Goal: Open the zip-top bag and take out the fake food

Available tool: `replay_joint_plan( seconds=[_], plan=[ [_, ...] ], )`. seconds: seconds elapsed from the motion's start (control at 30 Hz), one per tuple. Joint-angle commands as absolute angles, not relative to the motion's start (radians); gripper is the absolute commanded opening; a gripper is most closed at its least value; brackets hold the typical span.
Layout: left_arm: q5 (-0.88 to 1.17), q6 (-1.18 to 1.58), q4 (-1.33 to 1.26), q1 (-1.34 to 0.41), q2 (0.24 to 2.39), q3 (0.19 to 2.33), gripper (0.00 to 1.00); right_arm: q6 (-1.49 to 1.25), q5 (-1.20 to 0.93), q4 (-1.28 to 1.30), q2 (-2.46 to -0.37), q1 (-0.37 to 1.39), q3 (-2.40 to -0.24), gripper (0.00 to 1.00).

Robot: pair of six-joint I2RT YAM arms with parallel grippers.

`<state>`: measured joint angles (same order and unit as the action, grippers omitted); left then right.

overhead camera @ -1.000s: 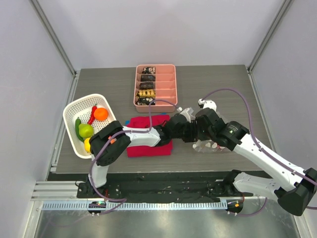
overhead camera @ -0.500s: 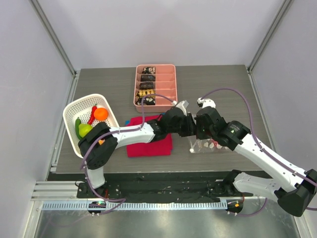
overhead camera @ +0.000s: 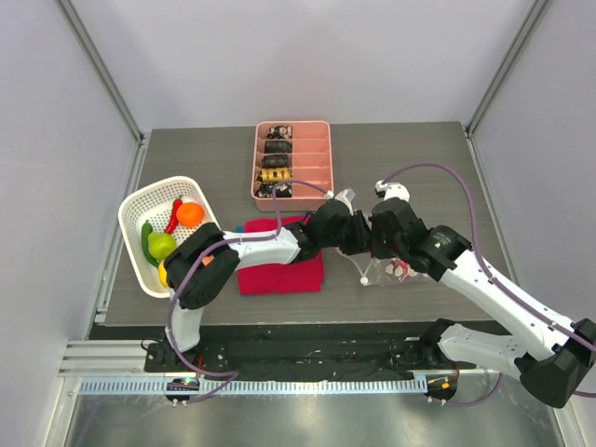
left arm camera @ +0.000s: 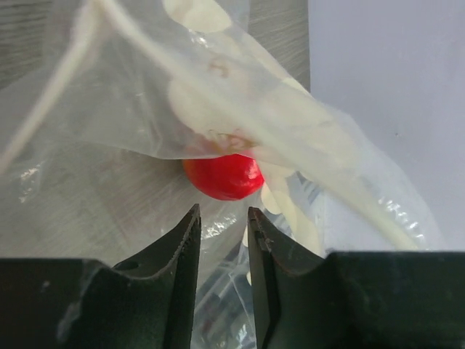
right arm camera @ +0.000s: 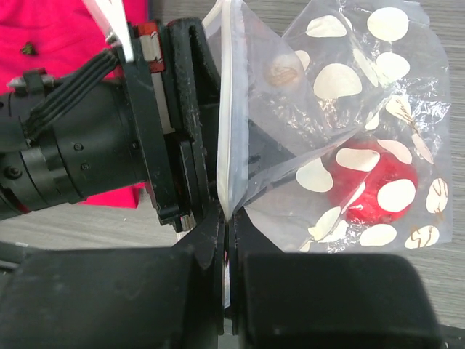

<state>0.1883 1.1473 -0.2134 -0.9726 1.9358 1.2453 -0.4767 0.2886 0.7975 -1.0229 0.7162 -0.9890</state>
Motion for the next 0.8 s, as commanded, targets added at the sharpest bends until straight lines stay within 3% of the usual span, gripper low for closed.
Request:
replay_joint_plan(
  seconds=[0.0, 0.03, 0.13, 0.2, 0.27, 0.3, 0.33, 0.4, 0.5, 0.6, 0.77],
  plan=[
    [0.164, 1.140, -0.353, -0.970, 1.997, 1.265, 0.34, -0.531, 0.204, 0.712, -1.081, 0.680, -1.029, 0.10],
    [0.161, 1.118, -0.335, -0.968, 2.014, 1.279, 0.35, -0.529, 0.143, 0.712, -1.080, 0.664, -1.035, 0.32],
    [0.166, 1.100, -0.316, -0.956, 2.048, 1.310, 0.35, -0.528, 0.089, 0.704, -1.036, 0.638, -1.045, 0.60],
    [0.172, 1.097, -0.325, -0.948, 2.056, 1.312, 0.35, -0.546, 0.113, 0.747, -1.009, 0.624, -1.067, 0.68],
    [0.178, 1.095, -0.334, -0.945, 2.060, 1.310, 0.35, -0.560, 0.223, 0.797, -0.983, 0.588, -1.087, 0.83],
    [0.179, 1.095, -0.337, -0.943, 2.060, 1.309, 0.35, -0.581, 0.283, 0.852, -0.979, 0.565, -1.097, 0.96],
    [0.187, 1.094, -0.342, -0.943, 2.060, 1.307, 0.35, -0.587, 0.341, 0.873, -0.976, 0.536, -1.094, 1.00],
    [0.192, 1.083, -0.345, -0.942, 2.054, 1.304, 0.35, -0.597, 0.436, 0.887, -0.974, 0.377, -1.056, 1.00],
    [0.206, 1.060, -0.339, -0.942, 2.045, 1.299, 0.37, -0.607, 0.229, 0.822, -0.968, 0.096, -0.947, 0.98],
    [0.232, 1.039, -0.337, -0.940, 2.036, 1.295, 0.44, -0.612, 0.114, 0.784, -0.983, -0.101, -0.850, 0.88],
    [0.302, 1.026, -0.345, -0.939, 2.036, 1.286, 0.56, -0.673, 0.182, 0.795, -0.985, -0.181, -0.755, 0.74]
  ],
)
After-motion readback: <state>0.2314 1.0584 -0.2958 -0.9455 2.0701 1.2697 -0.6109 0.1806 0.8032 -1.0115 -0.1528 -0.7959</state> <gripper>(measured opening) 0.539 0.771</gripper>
